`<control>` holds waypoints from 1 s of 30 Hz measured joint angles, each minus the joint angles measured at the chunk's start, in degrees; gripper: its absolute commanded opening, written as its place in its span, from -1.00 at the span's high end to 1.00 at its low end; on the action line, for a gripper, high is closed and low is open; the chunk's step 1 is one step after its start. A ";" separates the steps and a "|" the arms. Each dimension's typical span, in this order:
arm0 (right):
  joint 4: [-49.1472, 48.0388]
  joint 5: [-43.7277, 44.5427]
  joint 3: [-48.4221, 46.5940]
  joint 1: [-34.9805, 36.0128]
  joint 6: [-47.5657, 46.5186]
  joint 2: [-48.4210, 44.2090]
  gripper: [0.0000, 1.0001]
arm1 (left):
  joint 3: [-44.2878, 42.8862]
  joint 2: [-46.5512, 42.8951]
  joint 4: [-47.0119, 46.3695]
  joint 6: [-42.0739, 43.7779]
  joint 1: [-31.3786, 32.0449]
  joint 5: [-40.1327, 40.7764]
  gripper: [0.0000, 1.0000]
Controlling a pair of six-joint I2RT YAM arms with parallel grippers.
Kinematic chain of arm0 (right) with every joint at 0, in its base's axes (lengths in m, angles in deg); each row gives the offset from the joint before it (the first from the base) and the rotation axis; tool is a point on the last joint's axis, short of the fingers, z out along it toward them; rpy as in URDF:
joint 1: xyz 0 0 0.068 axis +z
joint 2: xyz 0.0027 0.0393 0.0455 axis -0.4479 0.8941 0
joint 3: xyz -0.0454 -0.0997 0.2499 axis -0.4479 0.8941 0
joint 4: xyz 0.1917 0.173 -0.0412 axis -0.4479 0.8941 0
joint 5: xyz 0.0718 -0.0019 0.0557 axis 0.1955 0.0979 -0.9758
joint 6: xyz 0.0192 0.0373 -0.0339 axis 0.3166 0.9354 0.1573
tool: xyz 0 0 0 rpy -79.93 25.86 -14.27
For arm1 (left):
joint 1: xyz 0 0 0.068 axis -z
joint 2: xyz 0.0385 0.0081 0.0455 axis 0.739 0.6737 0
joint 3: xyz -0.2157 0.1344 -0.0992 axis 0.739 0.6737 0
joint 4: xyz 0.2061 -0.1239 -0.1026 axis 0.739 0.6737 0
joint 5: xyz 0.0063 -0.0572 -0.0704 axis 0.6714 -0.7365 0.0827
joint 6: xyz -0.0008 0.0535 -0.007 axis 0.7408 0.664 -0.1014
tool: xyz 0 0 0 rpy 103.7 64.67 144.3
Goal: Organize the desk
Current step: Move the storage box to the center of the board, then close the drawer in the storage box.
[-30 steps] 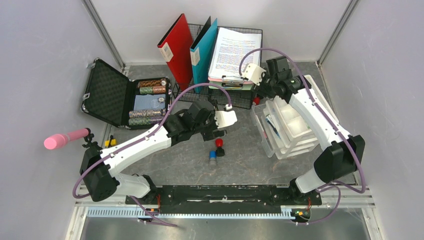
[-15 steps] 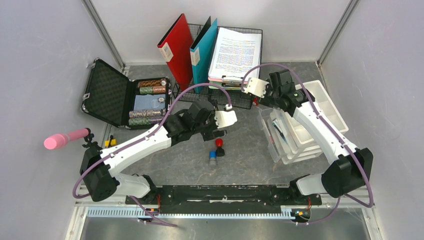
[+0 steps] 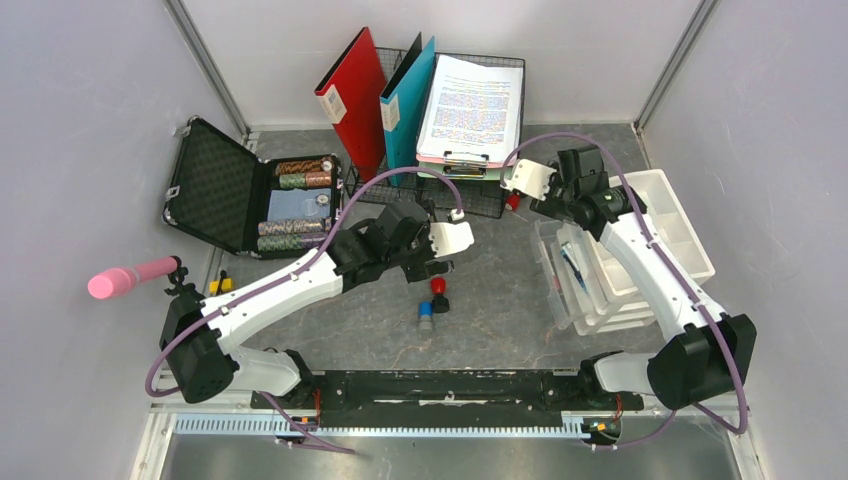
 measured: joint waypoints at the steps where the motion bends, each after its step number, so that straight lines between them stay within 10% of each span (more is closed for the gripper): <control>1: 0.00 -0.37 0.00 -0.20 0.09 -0.07 -0.26 | 0.09 0.00 -0.02 0.00 0.00 0.00 -1.00; 30: -6.43 -24.76 0.00 -0.33 16.17 -1.07 -0.32 | 4.48 -1.29 -1.18 -2.05 -0.83 -0.02 -1.00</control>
